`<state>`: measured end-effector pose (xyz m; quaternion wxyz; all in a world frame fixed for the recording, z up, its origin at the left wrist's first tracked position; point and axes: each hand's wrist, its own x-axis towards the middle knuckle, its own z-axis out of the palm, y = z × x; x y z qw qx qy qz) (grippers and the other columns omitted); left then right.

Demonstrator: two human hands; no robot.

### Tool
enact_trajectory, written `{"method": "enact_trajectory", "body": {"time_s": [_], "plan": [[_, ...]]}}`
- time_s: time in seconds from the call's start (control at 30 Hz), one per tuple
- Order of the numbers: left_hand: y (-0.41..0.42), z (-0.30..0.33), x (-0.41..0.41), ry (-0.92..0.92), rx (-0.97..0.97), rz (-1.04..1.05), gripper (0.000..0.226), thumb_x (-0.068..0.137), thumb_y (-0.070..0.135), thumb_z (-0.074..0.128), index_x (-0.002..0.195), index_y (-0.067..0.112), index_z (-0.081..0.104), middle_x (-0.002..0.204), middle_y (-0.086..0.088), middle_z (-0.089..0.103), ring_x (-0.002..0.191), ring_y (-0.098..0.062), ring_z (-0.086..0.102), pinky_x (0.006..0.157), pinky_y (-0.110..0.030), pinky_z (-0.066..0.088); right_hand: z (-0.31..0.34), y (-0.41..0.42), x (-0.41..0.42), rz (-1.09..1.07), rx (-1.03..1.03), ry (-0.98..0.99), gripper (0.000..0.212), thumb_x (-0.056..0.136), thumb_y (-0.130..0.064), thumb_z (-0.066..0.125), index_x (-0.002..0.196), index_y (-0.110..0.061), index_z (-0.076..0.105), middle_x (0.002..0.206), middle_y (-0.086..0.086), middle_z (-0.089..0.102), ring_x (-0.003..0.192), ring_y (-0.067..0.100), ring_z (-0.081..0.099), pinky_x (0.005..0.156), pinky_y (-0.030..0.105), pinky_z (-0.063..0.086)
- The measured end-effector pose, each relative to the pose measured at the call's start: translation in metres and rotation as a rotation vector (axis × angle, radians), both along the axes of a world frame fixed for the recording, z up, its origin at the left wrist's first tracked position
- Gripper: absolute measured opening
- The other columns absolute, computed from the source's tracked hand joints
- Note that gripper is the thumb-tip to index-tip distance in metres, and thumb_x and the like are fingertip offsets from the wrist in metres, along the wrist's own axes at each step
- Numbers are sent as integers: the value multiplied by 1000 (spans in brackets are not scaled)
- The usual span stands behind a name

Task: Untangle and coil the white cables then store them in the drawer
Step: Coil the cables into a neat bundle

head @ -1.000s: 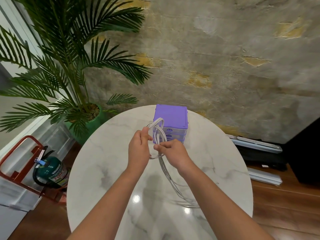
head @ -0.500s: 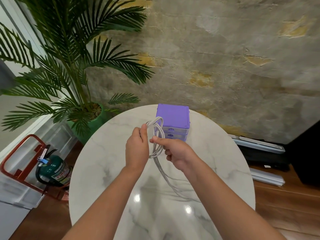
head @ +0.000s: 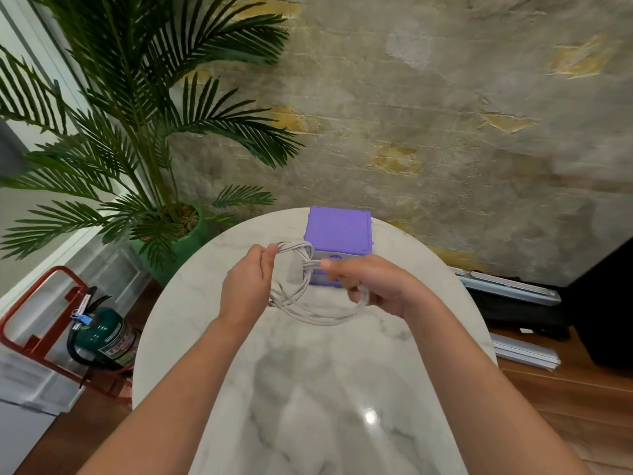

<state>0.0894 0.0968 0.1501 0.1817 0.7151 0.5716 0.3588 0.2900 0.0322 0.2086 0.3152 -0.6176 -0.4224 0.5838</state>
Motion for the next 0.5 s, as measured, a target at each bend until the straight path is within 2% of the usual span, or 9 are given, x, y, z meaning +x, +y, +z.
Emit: {"method": "enact_trajectory", "body": {"time_s": [0.03,0.1,0.17,0.23,0.27,0.33,0.4,0.43,0.5], "plan": [[-1,1,0,3,-1,2,50,99,51,26,79,10,47,63,-4,54,65,-31,55,59,-40,41,0,1,6,59,2,-56,12,84,-23,73,78,-19,63,51,-10,42,46,9,34,47,21,25],[-2,3,0,-7,-5,12,51,100,51,25,81,10,48,63,-1,55,63,-27,57,58,-39,43,-4,1,17,105,10,-214,10,79,-7,74,85,-15,70,56,-5,49,51,12,35,48,22,27],[-3,4,2,-39,-1,21,50,100,51,26,81,11,49,63,5,52,65,-26,55,57,-38,40,-12,3,23,-15,51,-475,10,81,-11,73,91,-10,75,64,0,54,58,15,41,55,25,33],[-4,7,4,-112,0,44,50,100,49,27,80,9,49,63,4,51,65,-26,54,58,-38,40,-24,2,20,-238,151,-573,10,86,-21,70,82,-13,75,57,-6,54,56,13,44,54,23,35],[-4,8,6,-164,0,64,51,100,49,27,80,8,49,64,1,51,67,-27,53,60,-41,40,-28,1,18,-346,169,-485,16,88,-23,67,74,-17,71,52,-11,55,55,11,48,54,21,38],[-2,10,8,-238,0,94,52,101,48,28,80,5,48,66,-3,51,69,-28,52,64,-43,41,-38,0,13,-448,92,27,29,93,-26,60,66,-16,64,53,-8,62,63,19,62,68,27,50],[-1,12,10,-254,-1,108,51,102,46,28,80,5,48,66,-2,51,69,-26,51,64,-41,41,-46,-1,8,-417,-34,499,38,98,-31,53,65,-12,55,46,-1,47,52,22,60,72,38,56],[0,12,11,-255,3,111,50,102,46,28,80,5,48,66,0,50,68,-24,50,64,-40,40,-49,-1,9,-385,-75,543,38,97,-35,54,65,-14,51,43,-3,33,40,17,48,64,34,56],[3,13,8,-258,15,119,49,103,45,28,80,7,48,65,3,48,66,-20,48,62,-36,37,-55,-2,13,-331,-116,403,36,91,-38,64,67,-18,46,47,-6,20,37,11,22,46,25,41]]}}
